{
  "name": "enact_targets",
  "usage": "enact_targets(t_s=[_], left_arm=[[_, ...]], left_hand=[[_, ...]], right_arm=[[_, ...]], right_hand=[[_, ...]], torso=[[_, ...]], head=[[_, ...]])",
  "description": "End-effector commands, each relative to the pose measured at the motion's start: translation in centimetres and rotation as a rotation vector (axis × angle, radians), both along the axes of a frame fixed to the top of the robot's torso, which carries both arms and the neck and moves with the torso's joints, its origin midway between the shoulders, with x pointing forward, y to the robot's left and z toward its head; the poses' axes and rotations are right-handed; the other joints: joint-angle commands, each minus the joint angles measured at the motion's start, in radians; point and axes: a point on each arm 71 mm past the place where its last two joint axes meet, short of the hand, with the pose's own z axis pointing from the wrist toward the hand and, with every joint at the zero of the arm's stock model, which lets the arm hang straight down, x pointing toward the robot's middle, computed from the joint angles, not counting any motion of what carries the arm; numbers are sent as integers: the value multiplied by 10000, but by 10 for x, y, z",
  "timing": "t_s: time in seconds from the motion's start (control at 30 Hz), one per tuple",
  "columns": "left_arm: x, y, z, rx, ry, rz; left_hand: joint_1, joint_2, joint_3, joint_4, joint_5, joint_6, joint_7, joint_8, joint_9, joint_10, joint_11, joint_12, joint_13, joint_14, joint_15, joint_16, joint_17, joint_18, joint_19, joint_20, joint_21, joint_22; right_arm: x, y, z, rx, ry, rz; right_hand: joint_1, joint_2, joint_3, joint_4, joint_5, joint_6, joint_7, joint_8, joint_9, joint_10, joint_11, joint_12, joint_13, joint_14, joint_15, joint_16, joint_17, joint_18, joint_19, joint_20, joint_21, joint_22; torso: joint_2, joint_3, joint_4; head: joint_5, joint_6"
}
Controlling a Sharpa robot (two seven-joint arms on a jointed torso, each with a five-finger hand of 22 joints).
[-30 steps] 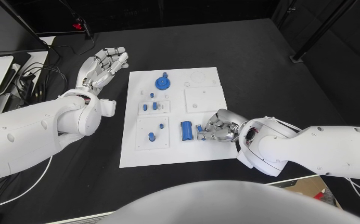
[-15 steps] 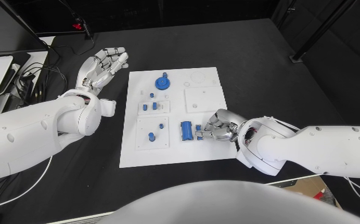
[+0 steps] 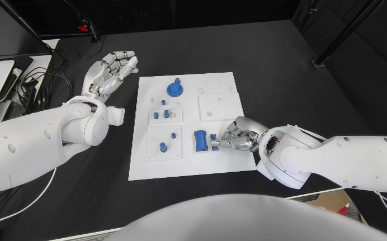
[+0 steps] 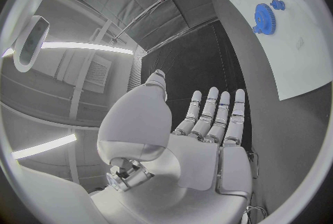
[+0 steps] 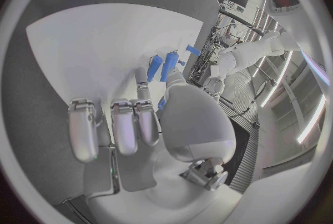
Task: Assemble the parts on the task board
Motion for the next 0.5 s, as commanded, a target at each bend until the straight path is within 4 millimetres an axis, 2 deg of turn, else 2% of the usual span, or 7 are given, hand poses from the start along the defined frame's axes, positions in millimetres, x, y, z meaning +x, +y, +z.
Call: enact_targets(t_s=[0.03,0.13,0.23,0.4,0.5], left_arm=[[-1,-1,5,-220,-629,-166],[-1,-1,5,-216,-627,-160],[-1,-1,5,-217,-621,-165],[-1,-1,5,-221,-610,-169],[-1,-1,5,-222,-606,-172]], left_hand=[[9,101,-56,-25,55,-46,1543,56,-12,-75,25,55,-9,-45,-30,36,-8,18,4,-8,63,-12],[9,101,-56,-25,55,-46,1543,56,-12,-75,25,55,-9,-45,-30,36,-8,18,4,-8,63,-12],[9,101,-56,-25,55,-46,1543,56,-12,-75,25,55,-9,-45,-30,36,-8,18,4,-8,63,-12],[9,101,-56,-25,55,-46,1543,56,-12,-75,25,55,-9,-45,-30,36,-8,18,4,-8,63,-12],[9,101,-56,-25,55,-46,1543,56,-12,-75,25,55,-9,-45,-30,36,-8,18,4,-8,63,-12]], right_arm=[[-1,0,2,-199,-210,476],[-2,-1,2,-362,-117,711],[-2,0,1,-477,-37,893],[-2,4,0,-576,-1,1067],[-1,5,0,-605,-52,1002]], right_hand=[[283,-271,-54,7,-230,139,-52,199,134,1056,-120,24,2629,1039,-106,24,2635,-74,1040,-89,33,2635],[468,-627,-29,26,-282,358,-172,478,335,1056,-222,24,2629,1039,-185,24,2635,-74,1040,-158,33,2635],[601,-751,35,23,-290,485,-272,687,508,1056,-316,24,2629,1039,-265,24,2635,-74,1040,-234,33,2635],[754,-804,93,24,-287,498,-317,796,620,1056,-364,24,2629,1039,-308,24,2635,-74,1040,-281,33,2635],[788,-624,181,18,-289,470,-332,851,693,1056,-383,24,2629,1039,-331,24,2635,-74,1040,-309,33,2635]], torso=[[-4,-1,-7],[-3,-2,-18],[-4,-1,-22],[2,15,4],[0,12,13]], head=[[-3,0],[-14,0],[-29,0],[-31,0],[-24,0]])
